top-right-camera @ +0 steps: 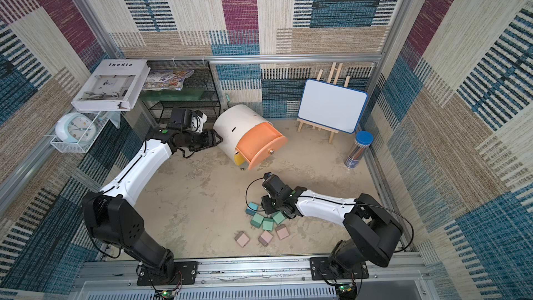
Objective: Place the plugs into the drawer by color
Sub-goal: Pick up the plug from the center of the board, then place the plug in the drawer.
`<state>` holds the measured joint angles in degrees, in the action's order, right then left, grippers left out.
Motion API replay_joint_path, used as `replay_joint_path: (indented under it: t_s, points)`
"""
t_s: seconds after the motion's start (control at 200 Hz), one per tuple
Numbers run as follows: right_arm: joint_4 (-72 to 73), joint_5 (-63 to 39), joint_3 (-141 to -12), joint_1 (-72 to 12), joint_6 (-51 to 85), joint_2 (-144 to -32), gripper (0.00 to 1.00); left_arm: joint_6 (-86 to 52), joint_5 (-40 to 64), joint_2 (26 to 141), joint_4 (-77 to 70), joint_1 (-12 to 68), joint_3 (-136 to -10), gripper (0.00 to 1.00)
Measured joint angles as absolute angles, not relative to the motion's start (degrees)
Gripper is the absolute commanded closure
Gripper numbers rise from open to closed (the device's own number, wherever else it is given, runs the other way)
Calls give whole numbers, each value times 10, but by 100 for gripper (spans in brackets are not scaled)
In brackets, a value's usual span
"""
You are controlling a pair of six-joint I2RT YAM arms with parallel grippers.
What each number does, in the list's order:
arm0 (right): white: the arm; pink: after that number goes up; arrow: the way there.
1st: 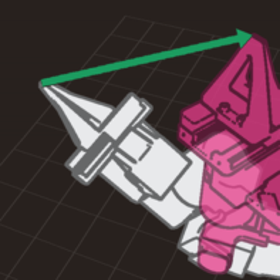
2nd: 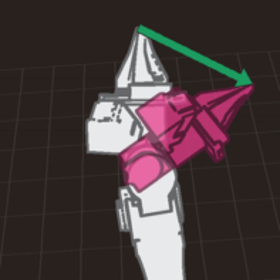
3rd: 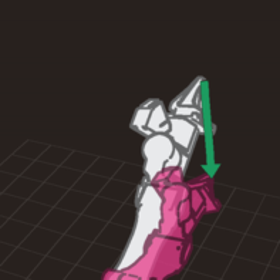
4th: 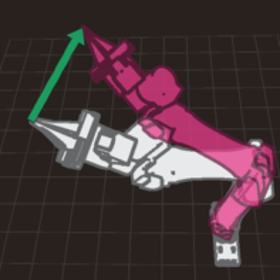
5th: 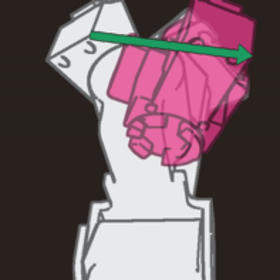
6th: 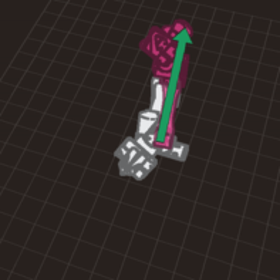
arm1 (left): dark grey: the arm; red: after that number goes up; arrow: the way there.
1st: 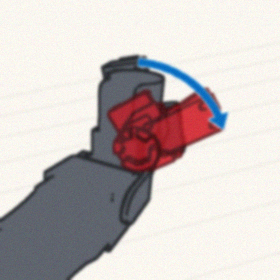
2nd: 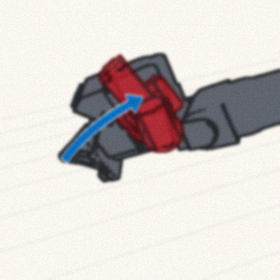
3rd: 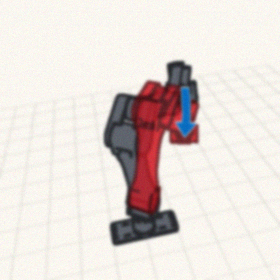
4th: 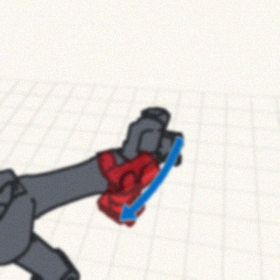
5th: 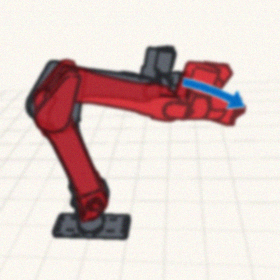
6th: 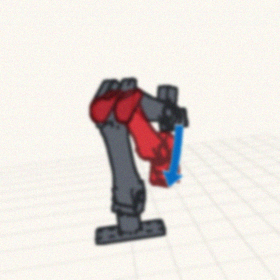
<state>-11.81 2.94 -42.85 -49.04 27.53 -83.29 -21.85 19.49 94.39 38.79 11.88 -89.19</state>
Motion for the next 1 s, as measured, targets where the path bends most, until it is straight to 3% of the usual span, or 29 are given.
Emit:
replay_joint_path:
  t_s: [0.501, 0.721, 1.002]
  points:
    - [-291, 39, -590, -490, 180, -642, 70, -218, 197, 938, 387, 125, -900, 34]
    - [-349, 55, -796, -475, 101, -750, 69, -218, 204, 938, 387, 128, -900, 34]
    - [-416, 79, -1027, -359, 39, -941, 68, -218, 211, 938, 386, 130, -900, 34]
